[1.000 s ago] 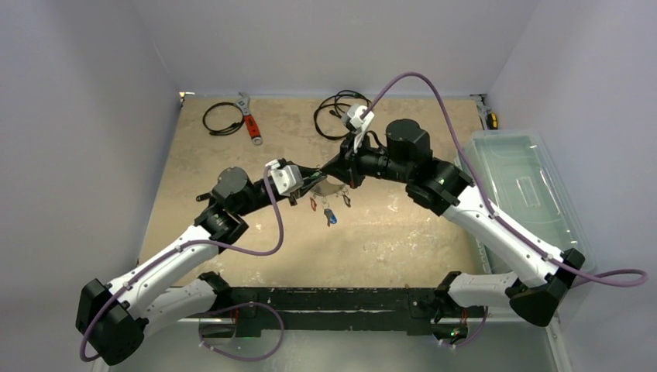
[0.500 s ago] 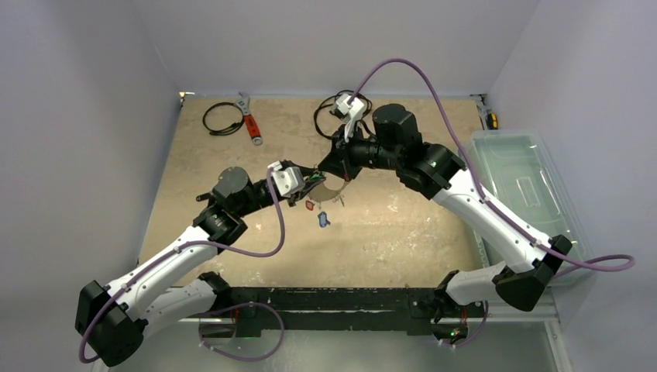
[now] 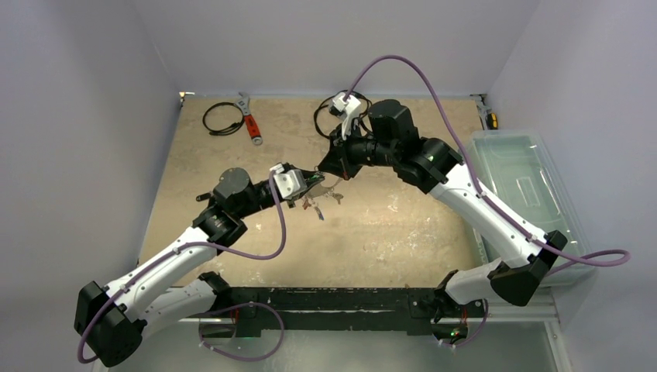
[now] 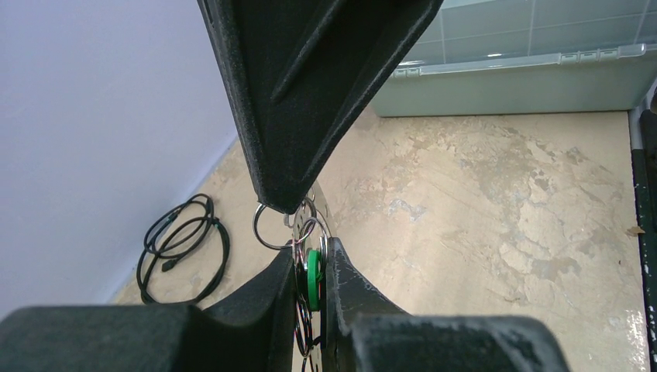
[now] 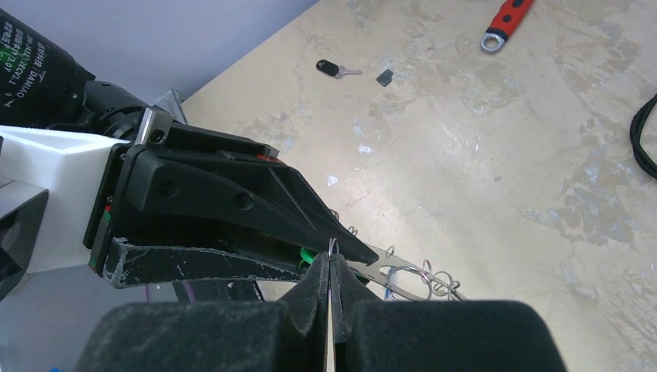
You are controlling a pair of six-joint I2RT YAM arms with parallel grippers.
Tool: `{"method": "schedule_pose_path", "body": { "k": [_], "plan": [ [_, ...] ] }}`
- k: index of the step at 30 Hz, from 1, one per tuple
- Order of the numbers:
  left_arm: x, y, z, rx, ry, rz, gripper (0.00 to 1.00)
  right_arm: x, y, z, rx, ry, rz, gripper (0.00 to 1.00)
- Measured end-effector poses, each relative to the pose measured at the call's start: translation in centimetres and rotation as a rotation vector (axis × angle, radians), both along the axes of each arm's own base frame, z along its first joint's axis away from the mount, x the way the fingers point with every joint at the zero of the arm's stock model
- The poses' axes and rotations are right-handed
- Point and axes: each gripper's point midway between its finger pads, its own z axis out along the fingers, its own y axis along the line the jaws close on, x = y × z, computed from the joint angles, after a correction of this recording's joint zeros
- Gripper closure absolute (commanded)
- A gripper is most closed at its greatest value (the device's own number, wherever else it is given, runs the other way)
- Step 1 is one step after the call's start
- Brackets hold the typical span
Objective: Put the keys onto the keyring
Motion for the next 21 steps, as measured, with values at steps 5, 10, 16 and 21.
{"method": "schedule_pose_path", "body": {
  "k": [5, 10, 16, 21],
  "plan": [
    [-0.1, 0.1, 0.1, 0.0, -0.002, 0.004, 1.0, 0.1, -0.1, 0.0, 0.003, 0.007, -0.009, 0.88],
    [0.0, 0.2, -0.1, 0.003, 0.01, 0.014, 1.0, 0.6, 0.3, 1.0, 0.042, -0.01, -0.017, 0.6],
    [-0.1, 0.2, 0.5, -0.04, 0.04, 0.017, 1.0, 0.4, 0.4, 1.5, 0.1, -0.05, -0.013, 0.49],
    [-0.4, 0.1, 1.7, -0.109, 0.054, 0.011, 1.0, -0.5, -0.7, 1.5, 0.162, -0.108, -0.024, 0.49]
  ]
}}
